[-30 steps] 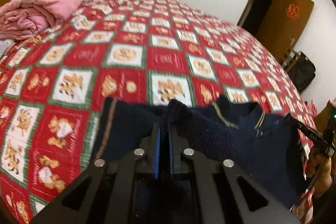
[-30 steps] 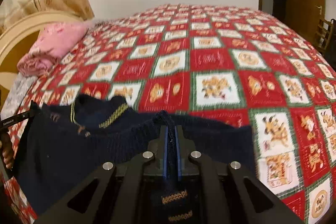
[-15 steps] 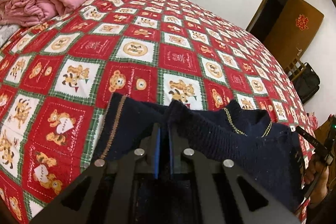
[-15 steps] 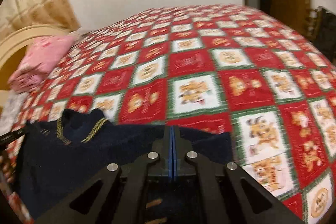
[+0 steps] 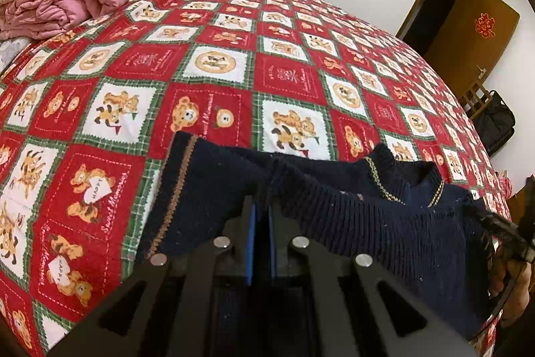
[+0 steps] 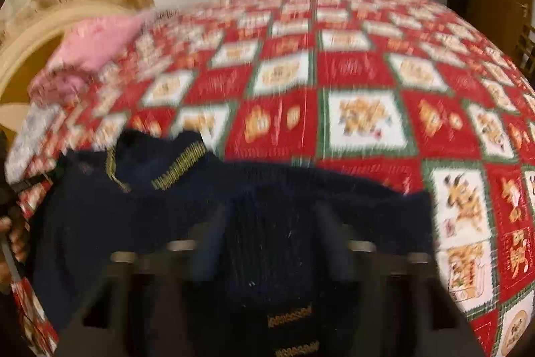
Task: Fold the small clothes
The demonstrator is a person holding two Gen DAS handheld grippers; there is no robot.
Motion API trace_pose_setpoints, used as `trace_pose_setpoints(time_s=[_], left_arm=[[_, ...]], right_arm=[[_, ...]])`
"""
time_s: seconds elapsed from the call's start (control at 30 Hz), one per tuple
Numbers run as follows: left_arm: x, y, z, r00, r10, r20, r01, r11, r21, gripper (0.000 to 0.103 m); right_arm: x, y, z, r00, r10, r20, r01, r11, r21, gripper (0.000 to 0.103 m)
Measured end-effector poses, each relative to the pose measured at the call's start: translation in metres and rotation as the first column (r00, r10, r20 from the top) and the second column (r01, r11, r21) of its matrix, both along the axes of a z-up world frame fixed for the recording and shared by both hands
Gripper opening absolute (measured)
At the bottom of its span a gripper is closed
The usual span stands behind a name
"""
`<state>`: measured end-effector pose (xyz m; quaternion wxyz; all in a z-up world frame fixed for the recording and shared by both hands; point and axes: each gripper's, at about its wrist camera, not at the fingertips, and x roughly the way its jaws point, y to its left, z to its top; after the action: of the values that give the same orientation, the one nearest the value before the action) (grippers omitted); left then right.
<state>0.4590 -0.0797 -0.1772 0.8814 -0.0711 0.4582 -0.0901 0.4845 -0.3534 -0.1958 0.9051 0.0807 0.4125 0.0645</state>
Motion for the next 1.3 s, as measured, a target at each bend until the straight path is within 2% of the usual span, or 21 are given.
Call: trace_pose_setpoints(time_s=[0.03, 0.1, 0.2, 0.3, 0.37, 0.47, 0.57, 0.67, 0.7, 0.8, 0.87, 0.9, 0.93, 1.0, 1.1, 1.13, 1.17, 1.23, 1.3], left_arm=[[-0.001, 0.0, 0.002, 1.0, 0.001, 0.004, -0.001, 1.0, -0.003, 0.007], [-0.003, 0.003, 0.008, 1.0, 0.004, 0.019, -0.003, 1.0, -0.03, 0.007], [-0.005, 0.008, 0.02, 0.998, 0.011, 0.057, -0.007, 0.997, -0.074, 0.007], [-0.001, 0.003, 0.011, 0.999, 0.008, 0.045, -0.008, 1.0, -0.011, 0.007], [0.004, 0.008, -0.001, 0.999, 0.03, 0.015, -0.03, 0.999, -0.026, 0.007], [0.004, 0.019, -0.002, 0.998, 0.062, 0.006, -0.061, 0.994, -0.095, 0.007], [-0.005, 0.016, 0.014, 0.997, 0.04, 0.065, -0.035, 0.996, -0.079, 0.007], [-0.002, 0.015, 0.018, 0.995, 0.049, 0.083, -0.043, 0.996, -0.075, 0.007], [0.0, 0.016, 0.016, 0.996, 0.054, 0.075, -0.048, 0.996, -0.078, 0.007], [0.009, 0.013, -0.005, 0.999, 0.051, 0.007, -0.05, 0.997, -0.057, 0.008], [0.008, 0.013, -0.018, 0.997, 0.064, -0.032, -0.065, 0.997, -0.032, 0.016], [0.005, 0.016, -0.018, 0.997, 0.072, -0.03, -0.073, 0.996, -0.045, 0.016], [0.002, 0.018, -0.015, 0.997, 0.074, -0.031, -0.076, 0.995, -0.06, 0.016], [-0.008, 0.022, -0.006, 0.996, 0.086, -0.017, -0.087, 0.994, -0.066, 0.017], [-0.038, 0.022, 0.012, 0.996, 0.068, 0.06, -0.067, 0.997, -0.029, 0.029], [-0.045, 0.022, 0.012, 0.996, 0.062, 0.071, -0.061, 0.998, -0.015, 0.034], [-0.058, 0.021, 0.01, 0.995, 0.059, 0.077, -0.059, 0.998, 0.004, 0.036], [-0.068, 0.024, 0.001, 0.998, 0.04, 0.055, -0.041, 0.999, 0.02, 0.036], [-0.076, 0.026, -0.014, 0.999, 0.043, 0.027, -0.045, 0.996, 0.078, 0.037]], right_arm=[[-0.003, 0.004, 0.002, 1.0, 0.006, 0.02, -0.006, 1.0, -0.017, 0.009], [-0.009, 0.004, 0.01, 0.998, -0.011, 0.065, 0.013, 0.999, -0.033, 0.008], [-0.011, -0.005, 0.024, 0.992, -0.055, 0.111, 0.055, 0.998, 0.0, 0.008], [-0.004, -0.002, 0.016, 0.994, -0.067, 0.091, 0.073, 0.995, -0.062, 0.008], [-0.003, -0.001, 0.012, 0.993, -0.08, 0.089, 0.087, 0.993, -0.074, 0.008], [-0.014, -0.008, 0.021, 0.982, -0.109, 0.153, 0.115, 0.993, -0.029, 0.008], [-0.019, -0.01, 0.032, 0.975, -0.112, 0.194, 0.119, 0.993, -0.024, 0.008], [-0.01, -0.014, 0.025, 0.975, -0.143, 0.168, 0.149, 0.988, -0.026, 0.008], [-0.004, -0.016, 0.017, 0.981, -0.141, 0.133, 0.145, 0.989, -0.016, 0.008], [0.003, -0.011, 0.0, 0.992, -0.115, 0.059, 0.117, 0.992, -0.039, 0.009], [-0.002, -0.009, 0.002, 0.991, -0.113, 0.065, 0.117, 0.991, -0.063, 0.019], [-0.007, -0.009, 0.006, 0.991, -0.119, 0.069, 0.123, 0.99, -0.07, 0.037], [-0.016, -0.01, 0.012, 0.989, -0.117, 0.085, 0.122, 0.991, -0.06, 0.049], [-0.037, -0.01, 0.024, 0.987, -0.1, 0.129, 0.106, 0.993, -0.043, 0.049], [-0.073, 0.001, 0.035, 0.986, -0.033, 0.166, 0.038, 0.999, -0.026, 0.049], [-0.089, 0.008, 0.034, 0.987, 0.008, 0.163, -0.006, 1.0, -0.013, 0.049], [-0.098, 0.014, 0.031, 0.988, 0.032, 0.153, -0.03, 0.999, -0.013, 0.049], [-0.12, 0.031, 0.016, 0.99, 0.088, 0.108, -0.083, 0.995, -0.053, 0.049], [-0.135, 0.04, -0.001, 0.993, 0.1, 0.069, -0.093, 0.991, -0.099, 0.049]])
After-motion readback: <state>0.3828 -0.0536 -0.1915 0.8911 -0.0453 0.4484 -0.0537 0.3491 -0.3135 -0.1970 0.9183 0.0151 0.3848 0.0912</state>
